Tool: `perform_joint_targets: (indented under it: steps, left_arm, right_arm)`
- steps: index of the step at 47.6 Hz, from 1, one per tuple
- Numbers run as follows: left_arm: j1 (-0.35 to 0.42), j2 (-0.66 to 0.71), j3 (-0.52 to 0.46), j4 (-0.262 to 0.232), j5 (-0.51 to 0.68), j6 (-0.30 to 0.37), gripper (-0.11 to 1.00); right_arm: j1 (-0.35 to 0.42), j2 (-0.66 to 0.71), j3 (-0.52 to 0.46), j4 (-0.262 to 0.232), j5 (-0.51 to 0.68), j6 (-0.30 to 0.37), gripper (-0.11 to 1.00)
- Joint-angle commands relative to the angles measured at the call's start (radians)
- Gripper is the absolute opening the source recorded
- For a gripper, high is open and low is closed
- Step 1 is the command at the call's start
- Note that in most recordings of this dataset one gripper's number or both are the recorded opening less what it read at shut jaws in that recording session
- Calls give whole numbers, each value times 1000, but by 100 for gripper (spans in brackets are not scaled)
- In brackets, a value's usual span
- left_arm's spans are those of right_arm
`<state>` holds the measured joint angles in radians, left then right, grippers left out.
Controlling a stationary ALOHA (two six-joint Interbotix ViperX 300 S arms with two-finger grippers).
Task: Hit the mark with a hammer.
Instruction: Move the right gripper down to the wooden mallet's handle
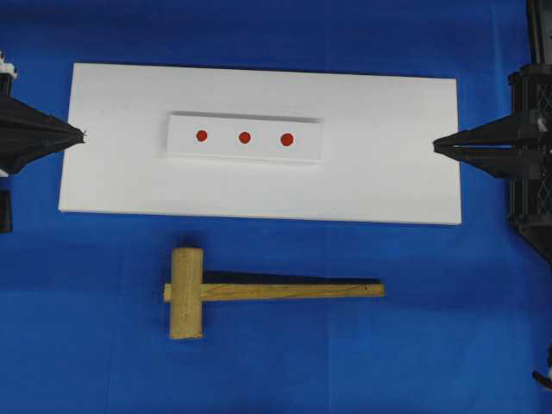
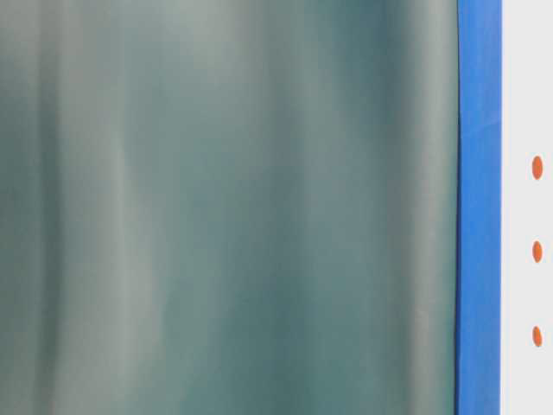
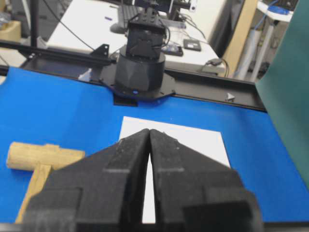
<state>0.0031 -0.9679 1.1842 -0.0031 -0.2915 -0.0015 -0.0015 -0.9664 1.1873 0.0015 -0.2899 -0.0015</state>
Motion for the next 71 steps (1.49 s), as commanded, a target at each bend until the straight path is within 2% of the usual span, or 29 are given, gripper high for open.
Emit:
perform_joint_targets:
  steps: [1, 6, 14, 28, 32, 36, 40, 45, 51, 53, 59, 71]
  left_arm:
    - [-15, 5, -25, -5, -6, -5, 0]
    - [-21, 6, -23, -5, -6, -5, 0]
    - [-21, 6, -25, -5, 5, -5, 0]
    - [-21, 8, -21, -5, 6, -5, 0]
    - [-21, 8, -21, -5, 6, -5, 0]
    - [-21, 9, -20, -5, 6, -5, 0]
    - [-21, 8, -18, -5, 6, -5, 0]
    - [-21, 8, -17, -6, 6, -5, 0]
    - [-21, 6, -15, -5, 5, -5, 0]
    - [-21, 6, -14, -6, 6, -5, 0]
    - [-21, 6, -9, -5, 5, -5, 0]
    - [-21, 6, 0, -5, 6, -5, 0]
  right_arm:
    - [17, 14, -35, 2, -6, 5, 0]
    - [71, 44, -66, 2, 28, 8, -6]
    - [176, 135, -126, 11, 51, 32, -6]
    - [253, 350, -225, 14, 55, 130, -6]
    - [265, 423, -249, 14, 55, 156, -3]
    - [272, 500, -278, 17, 63, 187, 5]
    - [273, 578, -316, 21, 83, 221, 21]
    - [273, 680, -368, 23, 129, 252, 51]
    - [282, 778, -411, 23, 143, 258, 87]
    - [284, 810, -423, 31, 138, 259, 93]
    - [284, 908, -451, 75, 95, 259, 90]
    - [304, 1085, -495, 161, -43, 259, 91]
